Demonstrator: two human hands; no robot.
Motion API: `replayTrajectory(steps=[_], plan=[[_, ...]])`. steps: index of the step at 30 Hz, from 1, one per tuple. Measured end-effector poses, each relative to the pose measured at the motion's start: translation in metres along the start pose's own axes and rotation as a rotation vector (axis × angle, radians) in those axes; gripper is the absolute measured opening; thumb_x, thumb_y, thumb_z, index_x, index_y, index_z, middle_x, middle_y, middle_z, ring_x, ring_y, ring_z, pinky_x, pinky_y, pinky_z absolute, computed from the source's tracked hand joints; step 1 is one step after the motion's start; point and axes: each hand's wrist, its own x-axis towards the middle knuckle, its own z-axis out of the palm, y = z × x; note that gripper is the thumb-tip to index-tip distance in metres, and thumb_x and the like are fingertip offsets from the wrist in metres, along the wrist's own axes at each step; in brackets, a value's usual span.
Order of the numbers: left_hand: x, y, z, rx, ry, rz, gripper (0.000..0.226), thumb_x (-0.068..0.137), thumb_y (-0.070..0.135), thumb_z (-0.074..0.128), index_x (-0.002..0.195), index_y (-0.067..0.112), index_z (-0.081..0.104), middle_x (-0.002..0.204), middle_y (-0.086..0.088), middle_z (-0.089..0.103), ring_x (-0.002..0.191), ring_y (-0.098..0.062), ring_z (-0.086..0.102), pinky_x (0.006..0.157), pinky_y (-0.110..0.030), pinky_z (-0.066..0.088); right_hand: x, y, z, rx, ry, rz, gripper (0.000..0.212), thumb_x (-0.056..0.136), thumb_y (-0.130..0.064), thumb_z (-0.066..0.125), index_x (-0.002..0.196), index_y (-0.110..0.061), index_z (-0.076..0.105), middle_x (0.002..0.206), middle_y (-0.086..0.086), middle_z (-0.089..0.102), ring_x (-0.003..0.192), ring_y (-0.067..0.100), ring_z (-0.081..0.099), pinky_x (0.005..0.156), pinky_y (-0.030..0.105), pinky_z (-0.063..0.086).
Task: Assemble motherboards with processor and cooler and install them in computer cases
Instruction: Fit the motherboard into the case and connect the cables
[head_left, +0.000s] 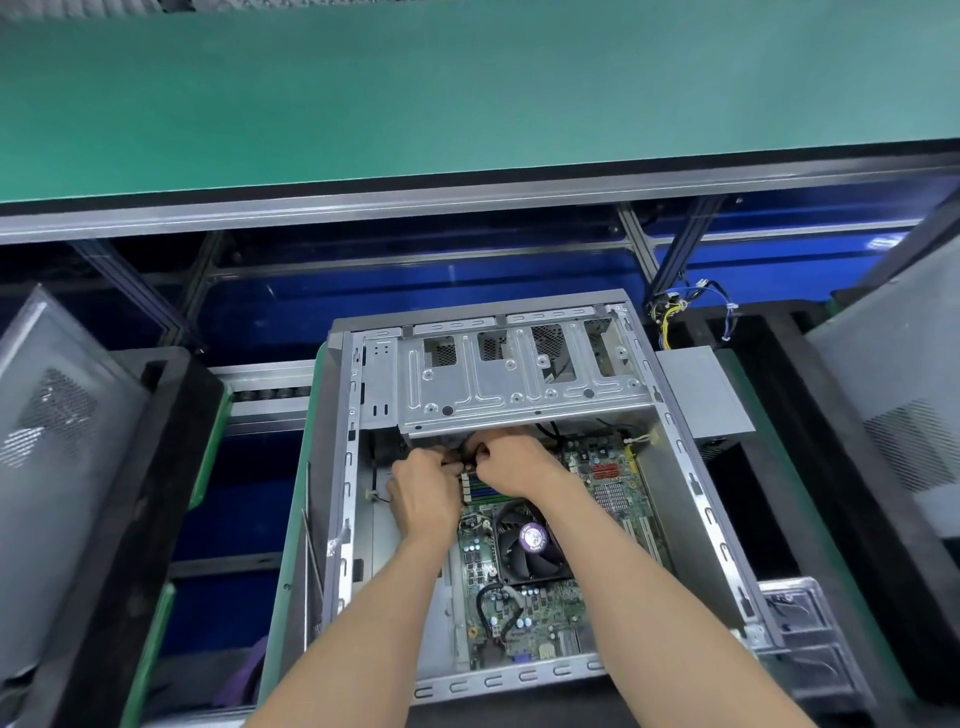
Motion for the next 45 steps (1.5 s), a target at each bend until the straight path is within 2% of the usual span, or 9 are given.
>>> replayTrajectory(steps=[9,14,18,24,29,34,39,41,45], plan=[[-0.003,0.003,-0.005,0.049,-0.003,-0.021,0.019,0.091,0.007,0.068,0.086,0.021,0.079,0.085,-0.007,0.071,0.07,-0.024,0.056,0.059,-0.029,0.042,-0.001,0.0,0.0,-0.037,-0.032,0.002,0.038,0.097,-0.015,0.043,0.128,-0.018,0.063,0.116,0.014,0.066,0.094,0.028,0.057,0.077,0.034,0.047],[-0.006,0.008,-0.016,0.178,-0.085,-0.002,0.035,0.097,0.03,0.063,0.067,0.015,0.051,0.066,0.0,0.046,0.066,-0.026,0.05,0.057,-0.032,0.039,-0.012,0.0,-0.009,-0.024,-0.057,-0.026,0.046,0.097,-0.007,0.044,0.136,-0.024,0.062,0.135,0.005,0.063,0.115,0.025,0.057,0.094,0.027,0.045],[-0.004,0.009,-0.03,0.053,-0.158,-0.007,0.029,0.098,0.028,0.057,0.076,0.011,0.065,0.068,-0.004,0.059,0.061,-0.018,0.053,0.057,-0.028,0.039,-0.031,0.009,-0.016,-0.018,-0.012,-0.063,0.05,0.094,-0.001,0.049,0.132,-0.028,0.066,0.145,0.002,0.057,0.128,0.021,0.053,0.096,0.018,0.034],[-0.017,0.004,-0.043,0.149,-0.171,0.023,0.023,0.099,0.022,0.058,0.082,0.018,0.073,0.067,0.007,0.062,0.061,-0.007,0.051,0.091,-0.032,0.046,-0.053,0.022,-0.026,-0.044,0.104,-0.05,0.035,0.093,-0.015,0.062,0.125,-0.025,0.069,0.14,0.007,0.06,0.135,0.028,0.044,0.117,0.042,0.033],[-0.029,0.003,-0.051,0.358,-0.161,0.008,0.016,0.097,0.012,0.058,0.094,0.016,0.073,0.069,0.006,0.053,0.061,-0.011,0.043,0.067,-0.023,0.035,-0.069,0.028,-0.025,-0.109,0.191,0.019,0.035,0.095,-0.023,0.062,0.13,-0.023,0.066,0.142,0.014,0.054,0.138,0.032,0.037,0.117,0.049,0.03],[-0.03,0.003,-0.048,-0.277,-0.174,-0.07,0.036,0.088,-0.001,0.053,0.116,0.018,0.067,0.108,-0.002,0.072,0.085,-0.013,0.06,0.081,-0.029,0.046,-0.081,0.033,-0.019,0.005,0.308,0.086,0.044,0.099,-0.027,0.061,0.14,-0.014,0.055,0.141,0.013,0.047,0.135,0.027,0.04,0.11,0.037,0.036],[-0.031,0.012,-0.053,-1.198,-0.245,-0.19,0.01,0.096,0.008,0.058,0.1,0.008,0.067,0.101,0.0,0.073,0.1,-0.02,0.071,0.105,-0.047,0.049,-0.083,0.028,-0.028,0.985,0.398,0.128,0.043,0.095,-0.04,0.067,0.126,-0.01,0.059,0.123,-0.001,0.066,0.114,0.019,0.064,0.102,0.04,0.048],[-0.027,0.013,-0.054,-1.24,-0.22,-0.217,0.026,0.101,0.024,0.058,0.116,0.005,0.065,0.103,-0.007,0.075,0.097,-0.018,0.074,0.107,-0.049,0.048,-0.079,0.025,-0.03,1.238,0.437,0.113,0.036,0.101,-0.037,0.059,0.115,-0.005,0.059,0.122,0.007,0.066,0.111,0.02,0.067,0.105,0.044,0.049],[-0.02,0.016,-0.052,-1.158,-0.199,-0.137,0.025,0.104,0.025,0.053,0.1,0.008,0.071,0.097,-0.004,0.078,0.096,-0.015,0.075,0.108,-0.064,0.037,-0.072,0.02,-0.03,1.356,0.505,0.044,0.025,0.106,-0.025,0.05,0.085,-0.011,0.054,0.091,0.006,0.072,0.097,0.024,0.074,0.084,0.031,0.056]])
